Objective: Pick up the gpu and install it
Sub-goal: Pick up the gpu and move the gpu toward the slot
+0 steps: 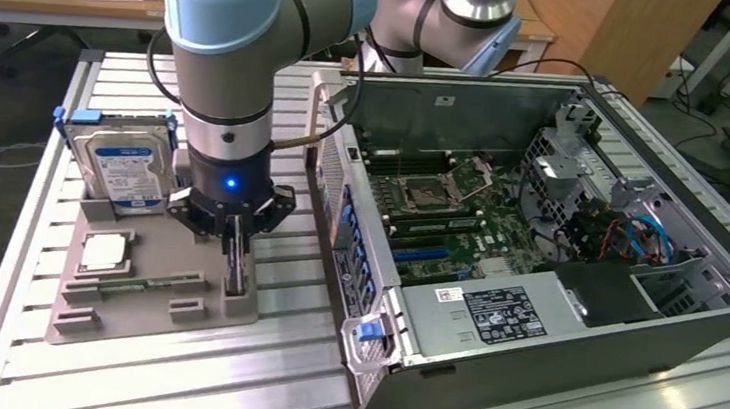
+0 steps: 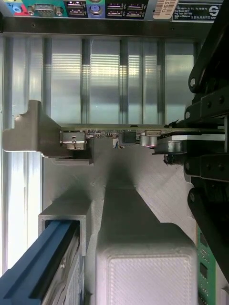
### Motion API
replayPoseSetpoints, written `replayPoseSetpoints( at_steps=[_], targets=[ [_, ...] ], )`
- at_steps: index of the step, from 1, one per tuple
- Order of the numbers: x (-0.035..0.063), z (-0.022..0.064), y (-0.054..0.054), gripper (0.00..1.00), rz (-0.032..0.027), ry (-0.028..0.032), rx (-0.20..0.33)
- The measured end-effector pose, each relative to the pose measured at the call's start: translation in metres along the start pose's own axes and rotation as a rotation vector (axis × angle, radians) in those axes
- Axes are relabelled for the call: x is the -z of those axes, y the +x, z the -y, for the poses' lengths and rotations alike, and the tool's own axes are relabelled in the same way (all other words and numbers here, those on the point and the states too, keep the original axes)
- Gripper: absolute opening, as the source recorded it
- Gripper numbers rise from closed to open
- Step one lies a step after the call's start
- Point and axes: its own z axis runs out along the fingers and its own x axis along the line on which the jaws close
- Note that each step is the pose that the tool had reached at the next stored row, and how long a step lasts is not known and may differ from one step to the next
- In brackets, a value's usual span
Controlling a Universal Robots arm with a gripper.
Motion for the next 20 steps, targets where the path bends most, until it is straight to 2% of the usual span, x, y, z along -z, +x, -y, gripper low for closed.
replayPoseSetpoints(
  at_steps=[3,5,10,18,20],
  targets=[
    [0.0018,-0.0001,0.000,0.28,0.0000,-0.0030,0.000],
    [0.0067,-0.0003,0.000,0.28,-0.0001,-0.0055,0.000],
    [0.0182,-0.0007,0.000,0.28,-0.0003,-0.0063,0.000],
    [0.0191,-0.0007,0.000,0.28,-0.0002,-0.0063,0.000],
    [0.0211,-0.0008,0.000,0.28,-0.0001,-0.0089,0.000]
  ],
)
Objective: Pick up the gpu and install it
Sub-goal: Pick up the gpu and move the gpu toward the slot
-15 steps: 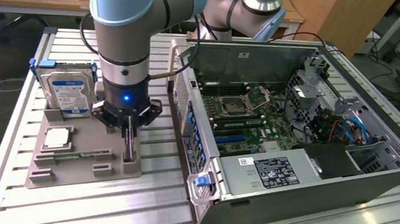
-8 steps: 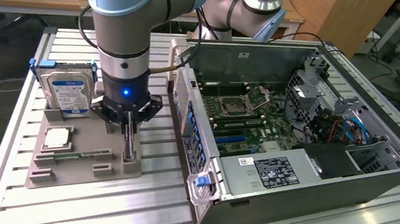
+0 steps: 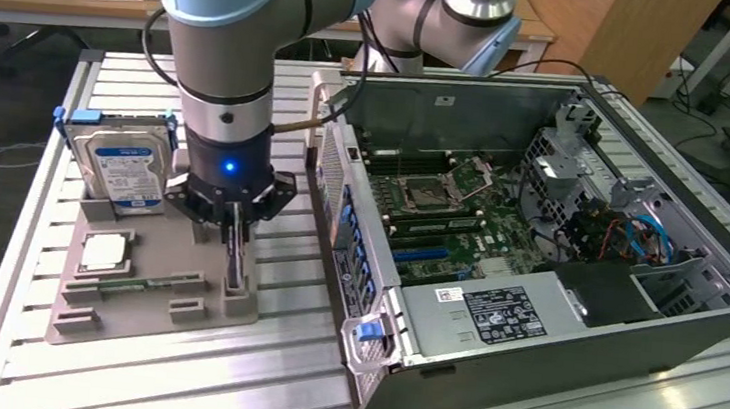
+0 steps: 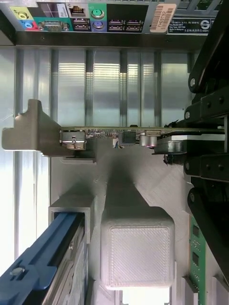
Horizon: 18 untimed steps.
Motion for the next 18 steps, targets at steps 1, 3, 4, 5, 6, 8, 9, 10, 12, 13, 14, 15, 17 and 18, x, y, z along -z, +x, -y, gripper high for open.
replayPoseSetpoints(
  at_steps=[1,3,4,5,6,8,9,10,12,13,14,15,17,18],
  targets=[
    [0.0012,0.0000,0.000,0.28,0.0001,-0.0004,0.000],
    [0.0049,-0.0002,0.000,0.28,0.0001,-0.0008,0.000],
    [0.0068,-0.0002,0.000,0.28,0.0002,-0.0010,0.000],
    [0.0085,-0.0003,0.000,0.28,0.0001,-0.0011,0.000],
    [0.0098,-0.0004,0.000,0.28,0.0001,-0.0012,0.000],
    [0.0120,-0.0005,0.000,0.28,0.0001,-0.0012,0.000],
    [0.0130,-0.0005,0.000,0.28,0.0000,-0.0012,0.000],
    [0.0140,-0.0006,0.000,0.28,0.0001,-0.0013,0.000],
    [0.0165,-0.0007,0.000,0.28,0.0001,-0.0013,0.000],
    [0.0177,-0.0008,0.000,0.28,0.0001,-0.0012,0.000],
    [0.0188,-0.0008,0.000,0.28,0.0001,-0.0013,0.000],
    [0.0200,-0.0009,0.000,0.28,0.0001,-0.0013,0.000],
    [0.0219,-0.0009,0.000,0.28,0.0001,-0.0012,0.000],
    [0.0226,-0.0010,0.000,0.28,0.0001,-0.0013,0.000]
  ],
)
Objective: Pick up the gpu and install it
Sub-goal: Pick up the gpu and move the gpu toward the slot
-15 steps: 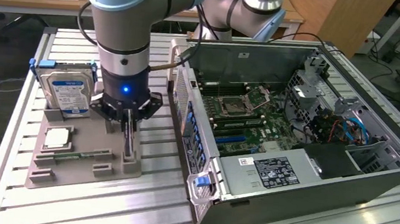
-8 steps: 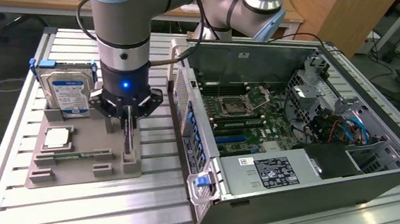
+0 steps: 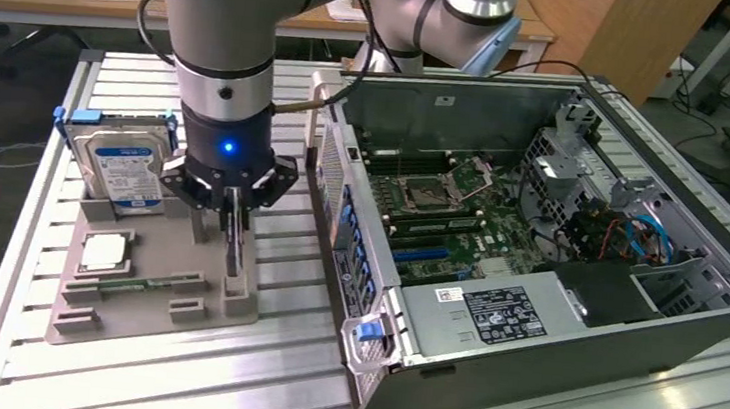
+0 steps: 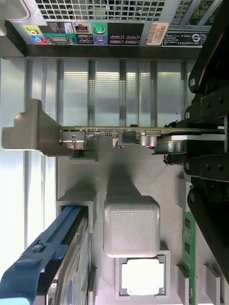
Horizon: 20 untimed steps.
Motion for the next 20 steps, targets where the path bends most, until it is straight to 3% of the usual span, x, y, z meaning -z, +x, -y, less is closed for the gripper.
replayPoseSetpoints(
  at_steps=[20],
  targets=[
    [0.0183,-0.0009,0.000,0.28,0.0001,0.0000,0.000]
  ],
)
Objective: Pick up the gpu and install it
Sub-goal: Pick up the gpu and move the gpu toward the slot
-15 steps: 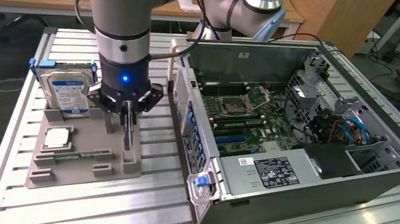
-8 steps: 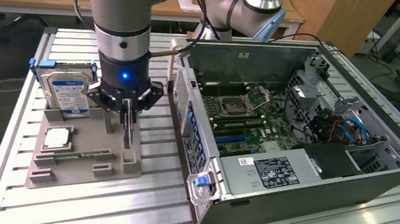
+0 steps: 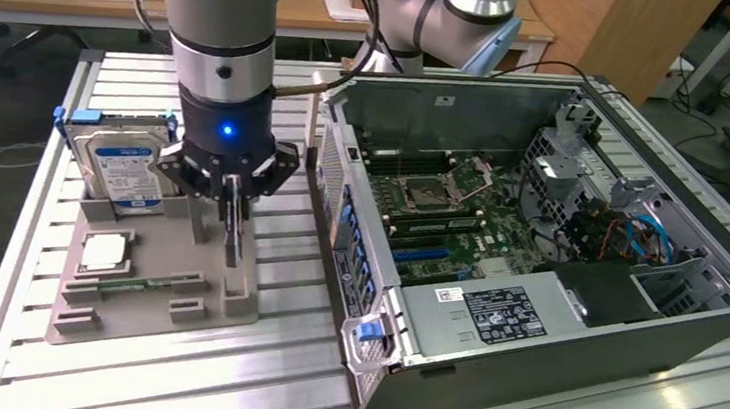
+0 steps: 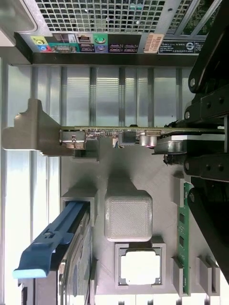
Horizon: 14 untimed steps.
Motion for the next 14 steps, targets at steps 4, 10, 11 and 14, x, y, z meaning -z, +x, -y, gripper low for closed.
replayPoseSetpoints(
  at_steps=[4,10,11,14],
  targets=[
    [0.0071,-0.0003,0.000,0.28,-0.0001,0.0001,0.000],
    [0.0164,-0.0008,0.000,0.28,-0.0001,0.0000,0.000],
    [0.0181,-0.0009,0.000,0.28,-0.0001,0.0001,0.000],
    [0.0222,-0.0011,0.000,0.28,-0.0001,0.0000,0.000]
  ],
)
